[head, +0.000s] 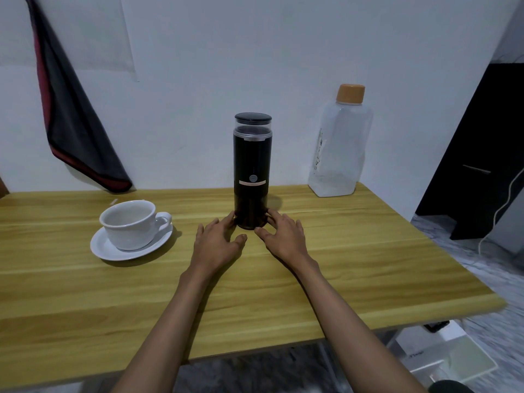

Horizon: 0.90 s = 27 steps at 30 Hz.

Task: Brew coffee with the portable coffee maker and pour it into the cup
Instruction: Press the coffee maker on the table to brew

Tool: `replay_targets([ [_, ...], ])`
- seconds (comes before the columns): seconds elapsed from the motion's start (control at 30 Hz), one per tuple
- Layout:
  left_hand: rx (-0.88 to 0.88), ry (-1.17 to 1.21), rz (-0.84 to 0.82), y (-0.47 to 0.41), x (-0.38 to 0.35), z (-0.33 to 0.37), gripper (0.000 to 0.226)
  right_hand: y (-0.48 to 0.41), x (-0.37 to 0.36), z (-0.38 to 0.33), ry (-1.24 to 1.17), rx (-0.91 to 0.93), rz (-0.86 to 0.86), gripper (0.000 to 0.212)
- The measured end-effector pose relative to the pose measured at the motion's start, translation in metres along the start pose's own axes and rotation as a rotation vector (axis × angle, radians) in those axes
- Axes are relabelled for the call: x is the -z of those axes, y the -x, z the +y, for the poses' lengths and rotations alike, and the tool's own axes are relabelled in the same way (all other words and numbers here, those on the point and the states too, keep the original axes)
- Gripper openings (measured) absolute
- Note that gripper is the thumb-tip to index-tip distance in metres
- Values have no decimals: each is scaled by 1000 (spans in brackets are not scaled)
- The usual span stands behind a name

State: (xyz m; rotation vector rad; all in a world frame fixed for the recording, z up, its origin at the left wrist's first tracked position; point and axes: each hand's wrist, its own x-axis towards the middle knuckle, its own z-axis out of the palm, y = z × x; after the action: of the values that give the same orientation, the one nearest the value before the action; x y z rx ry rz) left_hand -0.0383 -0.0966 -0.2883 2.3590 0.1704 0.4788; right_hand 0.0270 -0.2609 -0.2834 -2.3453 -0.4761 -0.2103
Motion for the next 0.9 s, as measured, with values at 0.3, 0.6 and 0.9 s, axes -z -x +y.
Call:
replay_targets([
  [0.3, 8, 2, 6, 1, 0, 0, 71, 0, -1, 0, 5, -6, 1, 58],
  [0.6, 11, -2, 2, 0, 0, 1, 71, -1, -1, 1, 9, -14, -7, 58],
  [0.9, -3, -16, 0, 1, 1, 1, 71, -1, -2, 2, 6, -9, -3, 57],
])
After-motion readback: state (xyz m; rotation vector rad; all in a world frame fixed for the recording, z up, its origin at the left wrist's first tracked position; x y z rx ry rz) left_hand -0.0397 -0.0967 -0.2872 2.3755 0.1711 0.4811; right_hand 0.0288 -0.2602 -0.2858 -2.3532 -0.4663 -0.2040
